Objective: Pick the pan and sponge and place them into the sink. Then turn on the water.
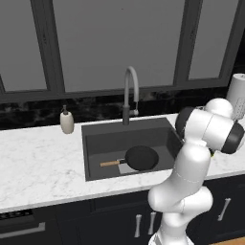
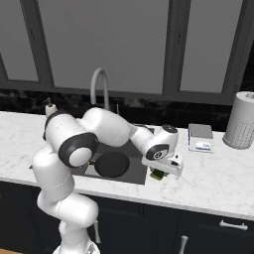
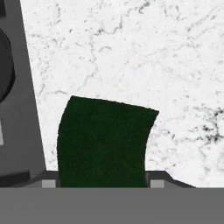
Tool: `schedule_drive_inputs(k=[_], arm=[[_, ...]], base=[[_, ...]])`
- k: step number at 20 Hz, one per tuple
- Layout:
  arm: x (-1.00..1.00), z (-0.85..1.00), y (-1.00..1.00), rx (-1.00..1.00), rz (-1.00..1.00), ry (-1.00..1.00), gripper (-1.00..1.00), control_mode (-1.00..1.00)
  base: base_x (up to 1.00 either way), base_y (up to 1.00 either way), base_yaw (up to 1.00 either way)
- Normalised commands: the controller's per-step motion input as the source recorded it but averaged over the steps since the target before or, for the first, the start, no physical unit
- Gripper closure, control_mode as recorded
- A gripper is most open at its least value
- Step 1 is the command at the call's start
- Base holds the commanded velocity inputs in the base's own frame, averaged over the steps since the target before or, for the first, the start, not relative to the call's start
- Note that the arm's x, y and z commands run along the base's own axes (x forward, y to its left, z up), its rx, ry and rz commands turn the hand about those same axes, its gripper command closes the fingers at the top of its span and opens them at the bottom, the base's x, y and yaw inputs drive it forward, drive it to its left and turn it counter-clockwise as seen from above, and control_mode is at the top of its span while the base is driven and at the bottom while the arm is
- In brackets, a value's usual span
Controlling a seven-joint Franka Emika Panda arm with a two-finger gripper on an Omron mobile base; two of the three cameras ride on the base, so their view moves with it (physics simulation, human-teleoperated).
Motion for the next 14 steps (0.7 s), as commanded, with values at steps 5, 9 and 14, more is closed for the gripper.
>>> schedule_drive_inputs(k=[5,9,14], arm=[[-0.08,0.56,0.75,0.00,0.03,-0.02,1.00,-1.00],[0.00,0.45,0.90,0.00,0.05,0.00,1.00,-1.00],[0.01,0.23,0.79,0.00,0.06,0.00,1.00,-1.00]], base=[[0.00,0.00,0.00],[0.00,0.00,0.00],[0.00,0.00,0.00]])
